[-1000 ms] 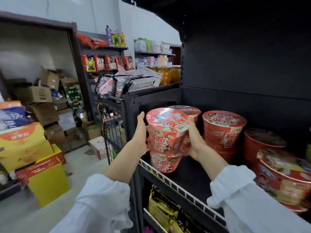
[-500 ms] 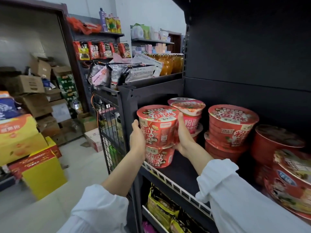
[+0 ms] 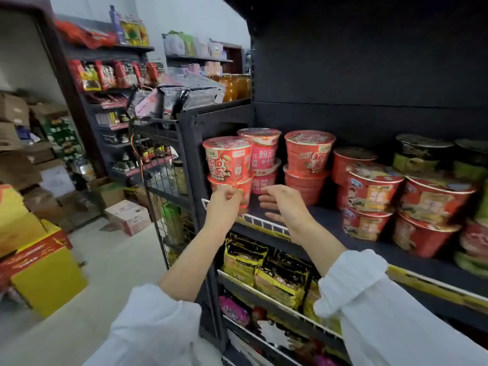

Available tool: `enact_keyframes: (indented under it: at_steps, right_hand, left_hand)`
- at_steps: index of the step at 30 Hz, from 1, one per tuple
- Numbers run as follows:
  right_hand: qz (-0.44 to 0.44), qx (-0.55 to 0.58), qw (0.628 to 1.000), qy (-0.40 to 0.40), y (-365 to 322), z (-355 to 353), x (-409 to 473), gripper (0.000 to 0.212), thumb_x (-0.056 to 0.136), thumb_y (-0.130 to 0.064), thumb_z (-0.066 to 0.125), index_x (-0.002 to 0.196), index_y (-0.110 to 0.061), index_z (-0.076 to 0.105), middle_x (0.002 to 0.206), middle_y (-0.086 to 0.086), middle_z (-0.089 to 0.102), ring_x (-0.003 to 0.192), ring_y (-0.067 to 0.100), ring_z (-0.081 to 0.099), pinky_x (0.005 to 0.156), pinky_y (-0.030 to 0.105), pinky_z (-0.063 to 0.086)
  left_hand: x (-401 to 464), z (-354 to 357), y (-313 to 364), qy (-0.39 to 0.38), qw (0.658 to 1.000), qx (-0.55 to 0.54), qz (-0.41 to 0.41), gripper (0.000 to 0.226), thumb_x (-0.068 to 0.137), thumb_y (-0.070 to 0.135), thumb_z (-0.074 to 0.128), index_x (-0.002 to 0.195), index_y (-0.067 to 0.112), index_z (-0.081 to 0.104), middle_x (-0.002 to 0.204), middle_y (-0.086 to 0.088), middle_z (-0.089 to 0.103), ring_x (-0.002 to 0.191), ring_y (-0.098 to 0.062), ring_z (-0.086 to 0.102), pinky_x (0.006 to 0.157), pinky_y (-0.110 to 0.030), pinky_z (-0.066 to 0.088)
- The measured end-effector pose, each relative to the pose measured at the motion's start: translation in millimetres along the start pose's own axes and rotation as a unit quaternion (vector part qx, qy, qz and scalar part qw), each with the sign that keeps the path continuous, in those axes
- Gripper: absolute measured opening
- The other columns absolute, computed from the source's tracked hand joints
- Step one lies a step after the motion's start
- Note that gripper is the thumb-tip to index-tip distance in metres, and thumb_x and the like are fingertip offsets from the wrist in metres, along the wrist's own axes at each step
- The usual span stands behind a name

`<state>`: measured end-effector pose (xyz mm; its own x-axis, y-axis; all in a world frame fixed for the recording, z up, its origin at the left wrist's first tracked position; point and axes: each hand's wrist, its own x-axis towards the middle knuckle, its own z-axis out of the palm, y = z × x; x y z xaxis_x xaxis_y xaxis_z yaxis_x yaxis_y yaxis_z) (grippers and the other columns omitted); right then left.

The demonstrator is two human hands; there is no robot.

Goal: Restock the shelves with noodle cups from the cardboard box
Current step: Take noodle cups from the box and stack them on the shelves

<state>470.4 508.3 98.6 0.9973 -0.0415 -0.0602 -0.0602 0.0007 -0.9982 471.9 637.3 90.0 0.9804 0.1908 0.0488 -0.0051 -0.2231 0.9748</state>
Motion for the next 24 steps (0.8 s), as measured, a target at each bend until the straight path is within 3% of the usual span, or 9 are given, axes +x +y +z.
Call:
enact_keyframes:
  at_steps: [4,8,12,16,19,21,24]
  right_hand:
    - [-0.044,-0.043,0.997,0.044,8,-41,-88,0.019,0.096,-0.020,0.048,0.095,-0.015,0.066,0.090,0.003,0.070,0.084,0.015,0.065,0.075,0.027,0.053]
    - [-0.071,-0.079,0.987,0.121,17,-106,-170,0.021,0.097,-0.015,0.045,0.092,-0.016,0.065,0.080,0.002,0.069,0.075,0.013,0.065,0.071,0.024,0.052]
    - [-0.055,-0.099,0.972,0.206,31,-188,-247,0.019,0.098,-0.012,0.044,0.101,-0.011,0.063,0.076,0.003,0.067,0.068,0.015,0.064,0.067,0.024,0.053]
    - [0.000,-0.098,0.957,0.274,45,-274,-316,0.018,0.098,-0.014,0.044,0.096,-0.012,0.062,0.069,0.001,0.066,0.058,0.012,0.060,0.056,0.019,0.048]
    - [0.037,-0.109,0.935,0.336,63,-355,-380,0.020,0.098,-0.016,0.045,0.093,-0.013,0.063,0.069,-0.001,0.066,0.057,0.011,0.059,0.056,0.020,0.049]
    - [0.062,-0.111,0.925,0.359,81,-408,-421,0.022,0.098,-0.017,0.045,0.087,-0.017,0.065,0.072,0.001,0.068,0.061,0.014,0.061,0.060,0.025,0.050]
    - [0.102,-0.124,0.912,0.377,107,-481,-473,0.028,0.097,-0.013,0.044,0.079,-0.017,0.065,0.079,0.009,0.066,0.066,0.021,0.060,0.058,0.028,0.047]
  left_hand:
    - [-79,24,-2,-0.074,0.991,0.052,0.096,0.018,0.096,0.016,0.045,0.100,0.013,0.063,0.083,0.001,0.070,0.068,-0.012,0.067,0.066,-0.023,0.050]
    - [-157,73,2,-0.147,0.979,0.064,0.126,0.016,0.096,0.017,0.047,0.096,0.014,0.063,0.082,0.001,0.071,0.069,-0.012,0.068,0.068,-0.024,0.052]
    - [-234,141,11,-0.236,0.959,0.064,0.143,0.017,0.096,0.018,0.048,0.095,0.013,0.064,0.081,-0.001,0.070,0.067,-0.015,0.068,0.068,-0.029,0.053]
    - [-309,218,22,-0.350,0.935,0.010,0.060,0.021,0.098,0.016,0.044,0.093,0.011,0.063,0.078,-0.004,0.068,0.063,-0.015,0.065,0.058,-0.023,0.053]
    - [-378,296,24,-0.438,0.899,0.009,-0.009,0.021,0.097,0.015,0.045,0.089,0.011,0.063,0.080,-0.008,0.068,0.063,-0.017,0.064,0.059,-0.028,0.055]
    - [-427,347,28,-0.478,0.878,0.027,-0.013,0.020,0.096,0.014,0.046,0.094,0.007,0.064,0.080,-0.008,0.067,0.061,-0.016,0.064,0.062,-0.029,0.056]
    - [-494,416,36,-0.516,0.856,0.045,0.009,0.020,0.097,0.013,0.046,0.093,0.008,0.065,0.080,-0.004,0.066,0.061,-0.010,0.063,0.054,-0.020,0.054]
